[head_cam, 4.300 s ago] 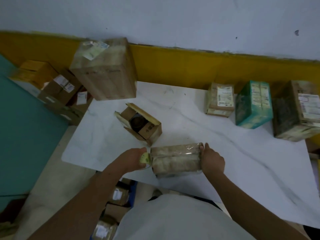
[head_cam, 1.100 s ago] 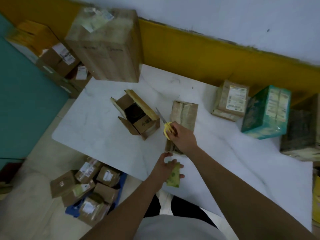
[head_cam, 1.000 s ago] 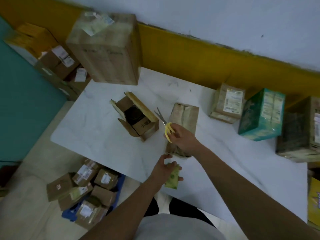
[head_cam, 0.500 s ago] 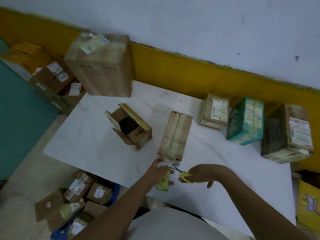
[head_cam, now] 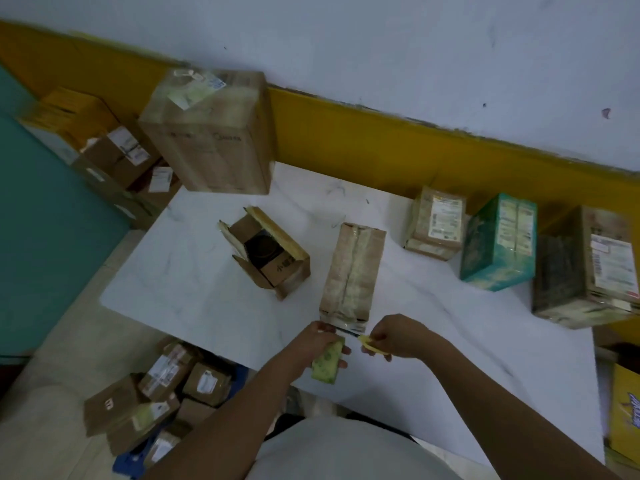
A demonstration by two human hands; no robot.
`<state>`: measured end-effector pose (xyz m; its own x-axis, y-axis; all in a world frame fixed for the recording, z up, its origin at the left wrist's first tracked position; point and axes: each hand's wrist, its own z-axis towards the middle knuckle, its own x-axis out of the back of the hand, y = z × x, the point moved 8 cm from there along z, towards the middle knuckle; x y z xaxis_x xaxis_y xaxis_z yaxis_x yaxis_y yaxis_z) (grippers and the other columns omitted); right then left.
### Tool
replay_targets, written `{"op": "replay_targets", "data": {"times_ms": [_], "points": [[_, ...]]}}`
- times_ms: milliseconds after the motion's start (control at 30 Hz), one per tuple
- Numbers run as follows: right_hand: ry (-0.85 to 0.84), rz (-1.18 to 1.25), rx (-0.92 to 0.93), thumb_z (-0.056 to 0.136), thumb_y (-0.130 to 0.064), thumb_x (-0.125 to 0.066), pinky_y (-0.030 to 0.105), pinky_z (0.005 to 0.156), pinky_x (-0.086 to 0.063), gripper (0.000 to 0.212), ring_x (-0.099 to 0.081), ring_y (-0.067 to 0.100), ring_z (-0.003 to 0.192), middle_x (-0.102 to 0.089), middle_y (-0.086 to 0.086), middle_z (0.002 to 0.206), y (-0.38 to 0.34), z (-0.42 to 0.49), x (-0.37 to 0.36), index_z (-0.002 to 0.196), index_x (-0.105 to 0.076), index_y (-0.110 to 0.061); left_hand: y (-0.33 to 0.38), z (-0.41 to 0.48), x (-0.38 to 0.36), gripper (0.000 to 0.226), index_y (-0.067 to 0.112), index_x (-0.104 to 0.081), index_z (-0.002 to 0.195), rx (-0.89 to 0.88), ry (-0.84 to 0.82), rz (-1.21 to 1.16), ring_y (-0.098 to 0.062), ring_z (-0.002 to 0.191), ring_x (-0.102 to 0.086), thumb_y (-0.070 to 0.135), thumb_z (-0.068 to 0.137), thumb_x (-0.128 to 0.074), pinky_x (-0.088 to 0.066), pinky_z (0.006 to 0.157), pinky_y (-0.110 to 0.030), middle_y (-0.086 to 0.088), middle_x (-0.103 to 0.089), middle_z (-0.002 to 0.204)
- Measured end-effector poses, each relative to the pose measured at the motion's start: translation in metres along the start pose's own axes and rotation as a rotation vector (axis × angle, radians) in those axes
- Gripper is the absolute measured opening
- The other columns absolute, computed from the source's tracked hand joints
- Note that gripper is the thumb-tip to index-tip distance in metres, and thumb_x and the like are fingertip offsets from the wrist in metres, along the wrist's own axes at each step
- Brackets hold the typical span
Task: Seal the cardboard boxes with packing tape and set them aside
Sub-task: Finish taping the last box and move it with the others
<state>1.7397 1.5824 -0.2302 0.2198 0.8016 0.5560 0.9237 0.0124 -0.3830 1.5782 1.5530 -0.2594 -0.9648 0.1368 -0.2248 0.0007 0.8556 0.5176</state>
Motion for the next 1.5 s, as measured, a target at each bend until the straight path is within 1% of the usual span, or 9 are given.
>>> {"op": "replay_targets", "data": {"times_ms": [200,400,600,733,867,1033,1200,1367,1500], "points": [[-0.048,0.158,-0.136,0.057,-0.096,-0.047,0.038,0.106,-0.039,0.104,-0.049,0.022,0.126,-0.043,-0.002,0.135,0.013,-0.007,-0.048,0.14,-0.041,-0.035,-0.016,0.001,0.022,0.008,0.004,-0.052,0.098,0.043,0.065,0.07,-0.034,0.062,-0.066,0.007,0.095,-0.059,-0.057,0.053,-0.042,-0.035,-0.064,0.096],[-0.137,0.062,-0.215,0.084,-0.059,-0.064,0.025,0.094,-0.043,0.069,-0.052,0.02,0.122,-0.052,0.007,0.134,0.022,-0.005,-0.082,0.132,-0.055,-0.011,-0.03,-0.012,0.041,0.011,0.005,-0.052,0.1,0.065,0.103,-0.024,-0.032,0.062,-0.066,0.01,0.095,-0.06,-0.055,0.05,-0.036,-0.029,-0.065,0.096],[0.239,-0.104,-0.299,0.098,-0.027,-0.051,0.024,0.09,-0.044,0.022,-0.057,0.019,0.105,-0.059,0.003,0.108,0.024,0.007,-0.061,0.113,-0.058,-0.013,-0.037,-0.026,0.046,0.01,0.005,-0.052,0.105,0.051,0.119,-0.088,-0.035,0.066,-0.067,0.007,0.096,-0.057,-0.057,0.054,-0.039,-0.029,-0.067,0.096],[0.436,-0.101,-0.105,0.101,-0.043,-0.042,0.024,0.086,-0.043,0.032,-0.059,0.012,0.106,-0.062,-0.005,0.115,-0.027,0.013,-0.051,0.115,-0.061,-0.021,-0.04,-0.037,0.049,0.013,0.004,-0.054,0.107,0.015,0.148,-0.106,-0.036,0.071,-0.069,-0.001,0.095,-0.052,-0.058,0.061,-0.042,-0.029,-0.069,0.097],[0.268,0.319,0.151,0.093,-0.036,-0.062,0.026,0.082,-0.047,0.041,-0.059,0.015,0.09,-0.059,0.0,0.118,-0.088,0.039,-0.073,0.129,-0.055,-0.017,-0.045,-0.056,0.054,0.019,0.004,-0.056,0.104,-0.02,0.202,-0.073,-0.021,0.07,-0.071,-0.006,0.089,-0.06,-0.058,0.057,-0.033,-0.025,-0.068,0.098],[0.307,0.161,0.198,0.088,-0.021,-0.064,0.021,0.066,-0.041,0.007,-0.058,0.014,0.076,-0.066,0.002,0.086,-0.144,0.054,-0.091,0.082,-0.063,-0.017,-0.071,-0.073,0.083,0.016,0.01,-0.052,0.1,-0.036,0.315,0.043,0.006,0.047,-0.06,-0.004,0.096,-0.045,-0.047,0.046,-0.012,-0.006,-0.058,0.086],[0.314,0.051,0.202,0.086,-0.01,-0.056,0.026,0.065,-0.043,0.008,-0.059,0.017,0.081,-0.064,0.002,0.088,-0.185,0.063,-0.119,0.083,-0.062,-0.015,-0.091,-0.086,0.116,0.014,0.008,-0.053,0.108,-0.069,0.306,0.065,0.004,0.044,-0.059,0.0,0.1,-0.044,-0.048,0.046,-0.012,-0.003,-0.056,0.081],[0.323,0.175,0.153,0.083,-0.007,-0.062,0.032,0.065,-0.051,0.015,-0.06,0.017,0.075,-0.064,0.001,0.077,-0.198,0.077,-0.13,0.07,-0.059,-0.014,-0.114,-0.072,0.168,0.057,0.021,-0.034,0.143,-0.054,0.299,0.083,-0.007,0.089,-0.06,0.016,0.094,-0.063,-0.049,0.06,-0.013,-0.004,-0.056,0.119],[0.391,0.256,0.114,0.087,-0.005,-0.061,0.027,0.064,-0.046,0.016,-0.057,0.008,0.071,-0.063,-0.002,0.076,-0.197,0.096,-0.119,0.071,-0.059,-0.01,-0.104,-0.058,0.182,0.03,0.018,-0.047,0.129,-0.032,0.249,0.234,-0.003,0.092,-0.061,0.022,0.1,-0.052,-0.051,0.077,-0.019,0.002,-0.06,0.12]]}}
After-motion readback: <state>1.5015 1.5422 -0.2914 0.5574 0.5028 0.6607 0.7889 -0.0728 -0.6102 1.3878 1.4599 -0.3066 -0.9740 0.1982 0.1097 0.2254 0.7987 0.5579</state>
